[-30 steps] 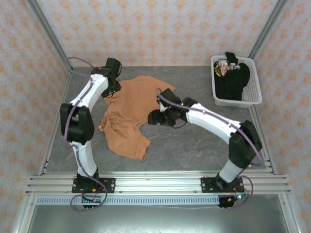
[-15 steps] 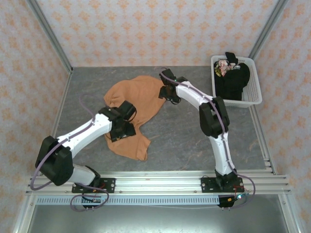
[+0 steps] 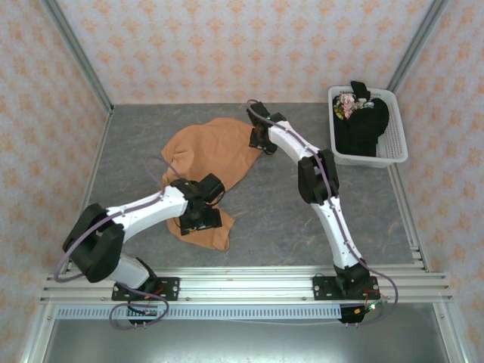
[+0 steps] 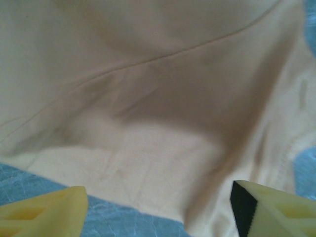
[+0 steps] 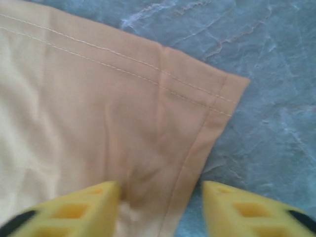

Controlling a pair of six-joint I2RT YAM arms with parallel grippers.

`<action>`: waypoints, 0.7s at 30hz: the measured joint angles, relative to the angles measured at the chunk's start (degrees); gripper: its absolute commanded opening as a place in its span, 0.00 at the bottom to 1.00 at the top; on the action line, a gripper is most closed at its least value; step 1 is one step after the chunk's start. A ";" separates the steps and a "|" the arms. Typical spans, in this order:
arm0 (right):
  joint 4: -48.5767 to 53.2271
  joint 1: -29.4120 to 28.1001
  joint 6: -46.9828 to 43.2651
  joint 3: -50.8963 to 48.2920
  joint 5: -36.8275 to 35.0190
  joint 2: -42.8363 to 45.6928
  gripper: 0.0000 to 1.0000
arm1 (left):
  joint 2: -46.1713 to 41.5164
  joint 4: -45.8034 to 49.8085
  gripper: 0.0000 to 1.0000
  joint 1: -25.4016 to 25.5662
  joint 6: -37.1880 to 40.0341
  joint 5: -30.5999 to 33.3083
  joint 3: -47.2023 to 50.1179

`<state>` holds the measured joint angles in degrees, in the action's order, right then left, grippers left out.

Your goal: Fold and stack the t-shirts

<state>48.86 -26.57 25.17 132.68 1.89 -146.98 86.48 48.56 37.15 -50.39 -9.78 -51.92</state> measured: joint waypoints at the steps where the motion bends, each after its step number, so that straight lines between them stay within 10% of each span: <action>1: 0.37 0.15 0.17 0.07 0.04 0.00 0.14 | 1.36 -0.33 0.56 -0.02 -0.22 0.52 0.11; 3: 0.83 0.57 0.55 -0.24 -0.09 0.22 0.00 | 3.85 -1.05 0.40 -0.02 -0.20 1.92 0.55; 9: -3.43 0.46 1.86 -12.94 -1.01 7.65 0.00 | 6.60 -1.97 0.00 -0.61 -0.22 6.34 0.74; 21: -8.15 0.26 5.33 -47.71 -4.28 41.68 0.00 | -15.34 4.61 0.00 -4.57 1.42 16.68 1.20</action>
<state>40.71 -26.30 30.50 84.97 -2.39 -105.30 71.13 53.17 32.58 -48.97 6.90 -50.72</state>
